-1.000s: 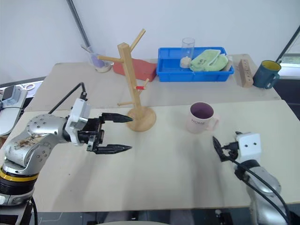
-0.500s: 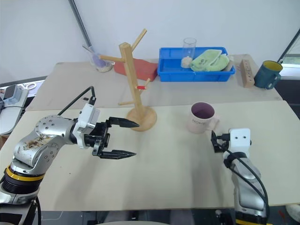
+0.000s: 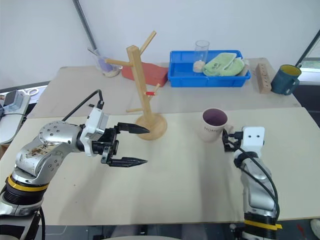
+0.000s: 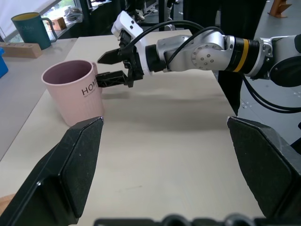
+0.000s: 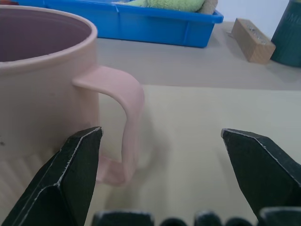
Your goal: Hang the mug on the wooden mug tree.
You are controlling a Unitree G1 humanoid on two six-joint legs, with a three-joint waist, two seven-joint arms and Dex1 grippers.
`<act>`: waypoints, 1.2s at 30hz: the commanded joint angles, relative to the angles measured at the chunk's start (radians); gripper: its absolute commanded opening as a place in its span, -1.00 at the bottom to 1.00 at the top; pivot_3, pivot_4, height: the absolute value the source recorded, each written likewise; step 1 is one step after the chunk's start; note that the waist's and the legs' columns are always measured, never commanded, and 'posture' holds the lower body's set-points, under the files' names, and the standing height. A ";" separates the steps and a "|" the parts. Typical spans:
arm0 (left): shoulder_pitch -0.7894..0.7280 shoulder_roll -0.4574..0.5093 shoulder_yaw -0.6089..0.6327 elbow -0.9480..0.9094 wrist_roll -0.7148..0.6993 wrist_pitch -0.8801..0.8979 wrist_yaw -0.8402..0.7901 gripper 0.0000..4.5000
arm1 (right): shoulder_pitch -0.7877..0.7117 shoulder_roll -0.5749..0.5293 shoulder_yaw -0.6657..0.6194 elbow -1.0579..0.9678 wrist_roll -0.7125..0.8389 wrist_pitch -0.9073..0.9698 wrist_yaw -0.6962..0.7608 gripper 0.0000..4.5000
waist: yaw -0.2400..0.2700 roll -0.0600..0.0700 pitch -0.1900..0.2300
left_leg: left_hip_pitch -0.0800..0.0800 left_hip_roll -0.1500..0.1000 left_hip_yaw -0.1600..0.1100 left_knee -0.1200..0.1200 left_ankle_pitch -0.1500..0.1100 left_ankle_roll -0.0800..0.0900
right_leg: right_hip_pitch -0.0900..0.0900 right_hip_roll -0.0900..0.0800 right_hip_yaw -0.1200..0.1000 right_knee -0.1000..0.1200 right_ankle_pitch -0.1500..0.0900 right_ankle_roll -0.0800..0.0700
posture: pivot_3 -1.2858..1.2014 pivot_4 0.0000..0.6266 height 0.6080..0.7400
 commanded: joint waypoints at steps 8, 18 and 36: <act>-0.007 -0.002 0.014 -0.010 0.018 -0.003 0.023 1.00 | -0.047 0.011 0.015 0.029 0.037 -0.005 0.015 -0.58 | -0.001 0.001 0.000 | 0.000 0.005 0.000 0.000 0.000 0.000 | 0.000 0.018 0.021 0.001 0.000 0.000 | 0.03 -0.52 1.00; 0.128 0.058 0.152 -0.019 0.010 0.021 0.110 1.00 | -0.073 -0.211 0.170 -0.196 -0.032 0.043 0.216 -0.98 | -0.020 0.003 0.000 | 0.000 0.014 0.001 0.001 0.000 0.000 | -0.002 0.028 0.027 0.001 0.000 -0.004 | 0.03 -0.52 1.00; 0.335 0.082 0.448 -0.007 -0.092 -0.018 0.140 1.00 | -0.842 -0.402 0.644 0.022 -0.271 -0.093 0.744 -0.98 | -0.020 0.001 0.001 | 0.003 0.015 0.003 -0.001 -0.004 -0.007 | -0.004 0.027 0.024 0.000 0.001 -0.008 | 0.03 -0.52 1.00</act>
